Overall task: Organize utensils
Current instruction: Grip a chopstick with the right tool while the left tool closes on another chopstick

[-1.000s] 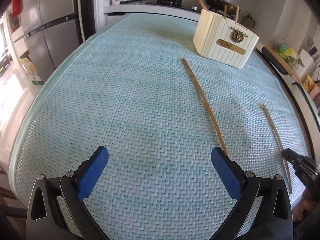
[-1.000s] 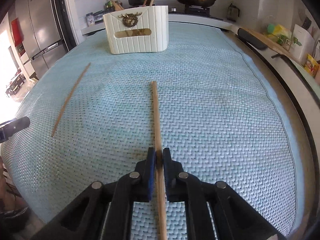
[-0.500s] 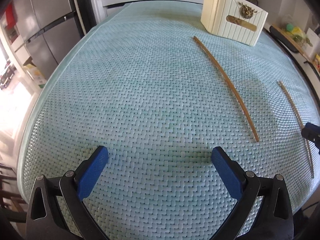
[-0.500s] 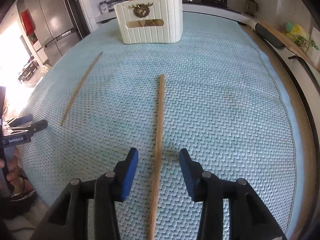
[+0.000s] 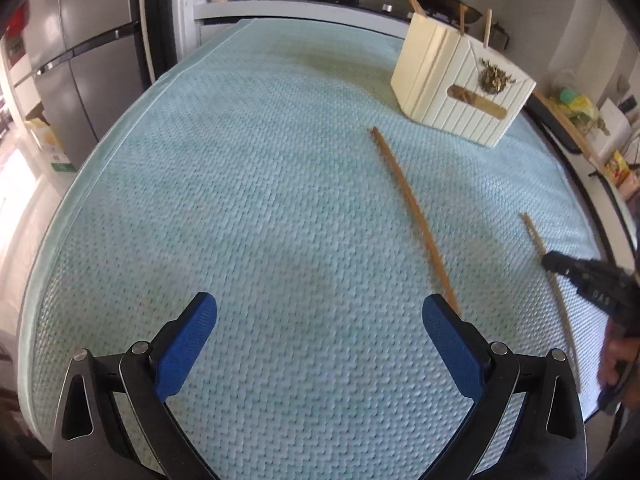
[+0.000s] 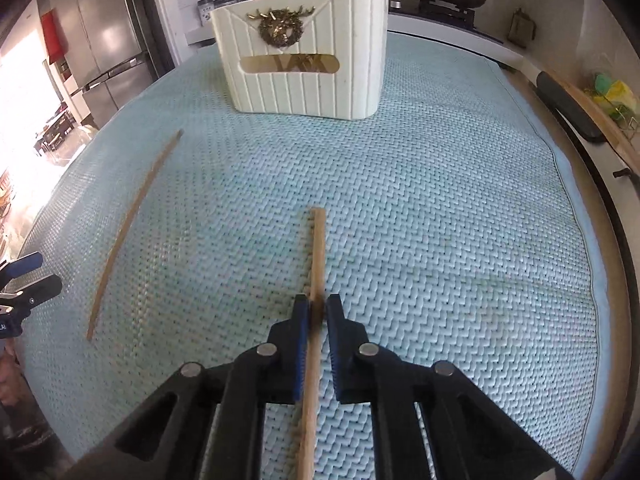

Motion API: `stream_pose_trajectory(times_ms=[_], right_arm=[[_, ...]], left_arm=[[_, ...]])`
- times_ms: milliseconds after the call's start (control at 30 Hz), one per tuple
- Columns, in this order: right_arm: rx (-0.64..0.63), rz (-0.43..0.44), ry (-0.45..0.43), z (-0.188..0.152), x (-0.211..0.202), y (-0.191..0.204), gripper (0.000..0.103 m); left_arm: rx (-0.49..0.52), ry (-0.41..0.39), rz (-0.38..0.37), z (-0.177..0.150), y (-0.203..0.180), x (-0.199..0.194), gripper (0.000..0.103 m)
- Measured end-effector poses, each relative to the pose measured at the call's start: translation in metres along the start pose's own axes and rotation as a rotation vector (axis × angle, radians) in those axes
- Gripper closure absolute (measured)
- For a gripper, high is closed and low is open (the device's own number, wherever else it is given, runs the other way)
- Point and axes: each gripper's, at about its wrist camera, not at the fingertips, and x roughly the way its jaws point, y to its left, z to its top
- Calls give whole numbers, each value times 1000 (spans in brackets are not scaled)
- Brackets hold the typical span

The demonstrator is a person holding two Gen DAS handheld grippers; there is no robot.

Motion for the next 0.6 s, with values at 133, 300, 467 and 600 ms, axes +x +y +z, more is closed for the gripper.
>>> stream_pose_trajectory(times_ms=[133,300,467,600], right_arm=[[-5,-2,-6,-1,-1,1,93],[20,7,-20,-6,-4,-2,93],[30,18,-24,-8,-4,-7,93],[19,35,-3,-5,-3,-9,93]], left_arm=[[9,0,-54,41,-17,21,1],[82,51,43,77,-52,63,21],[173,77,121,79,-77,85,52],[221,80,62,75,-91,83,97]])
